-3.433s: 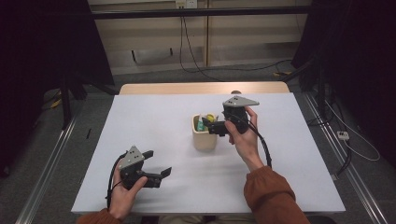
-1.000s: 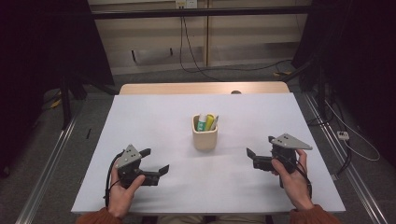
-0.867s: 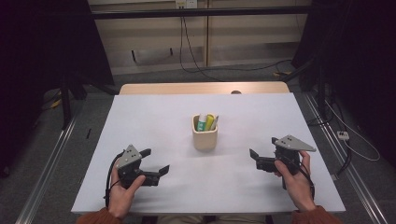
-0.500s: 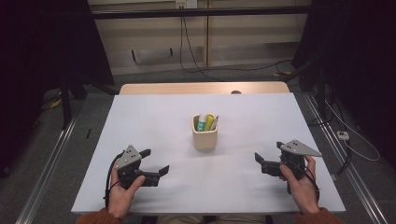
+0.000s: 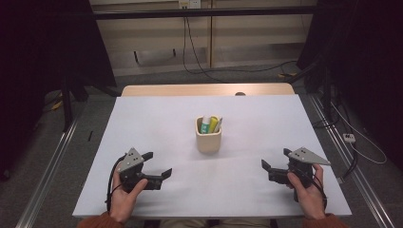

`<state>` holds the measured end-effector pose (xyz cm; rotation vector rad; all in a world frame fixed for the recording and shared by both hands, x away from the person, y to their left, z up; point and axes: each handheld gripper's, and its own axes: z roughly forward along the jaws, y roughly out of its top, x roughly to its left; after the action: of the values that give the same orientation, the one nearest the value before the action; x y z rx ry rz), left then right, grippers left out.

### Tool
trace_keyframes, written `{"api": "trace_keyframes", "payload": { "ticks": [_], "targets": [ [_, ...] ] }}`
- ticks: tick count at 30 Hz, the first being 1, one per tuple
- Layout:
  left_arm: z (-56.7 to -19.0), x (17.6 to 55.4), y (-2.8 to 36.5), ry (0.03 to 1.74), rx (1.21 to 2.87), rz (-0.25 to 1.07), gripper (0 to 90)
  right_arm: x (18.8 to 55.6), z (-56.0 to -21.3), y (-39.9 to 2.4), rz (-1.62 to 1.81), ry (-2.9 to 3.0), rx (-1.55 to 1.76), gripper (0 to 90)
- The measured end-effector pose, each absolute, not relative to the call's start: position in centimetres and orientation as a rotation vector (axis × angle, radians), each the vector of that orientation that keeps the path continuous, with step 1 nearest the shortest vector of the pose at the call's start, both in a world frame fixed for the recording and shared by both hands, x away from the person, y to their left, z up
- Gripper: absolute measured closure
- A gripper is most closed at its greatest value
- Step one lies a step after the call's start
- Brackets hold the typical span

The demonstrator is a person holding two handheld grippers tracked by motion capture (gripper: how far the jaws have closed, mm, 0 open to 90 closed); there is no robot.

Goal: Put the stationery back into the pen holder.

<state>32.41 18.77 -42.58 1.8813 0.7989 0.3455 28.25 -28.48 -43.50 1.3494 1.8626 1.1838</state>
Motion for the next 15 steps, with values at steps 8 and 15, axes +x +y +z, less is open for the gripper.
{"api": "trace_keyframes", "payload": {
  "ticks": [8, 15],
  "targets": [
    [-42.52, 32.29, 18.79, 0.794, 1.876, 0.347, 5.0, 27.98, -43.97, -28.49, 1.183, 1.874, 1.346, 6.7],
    [-42.5, 32.26, 18.85, 0.793, 1.877, 0.347, 5.0, 28.14, -44.3, -28.61, 1.165, 1.876, 1.354, 6.9]
  ]
}}
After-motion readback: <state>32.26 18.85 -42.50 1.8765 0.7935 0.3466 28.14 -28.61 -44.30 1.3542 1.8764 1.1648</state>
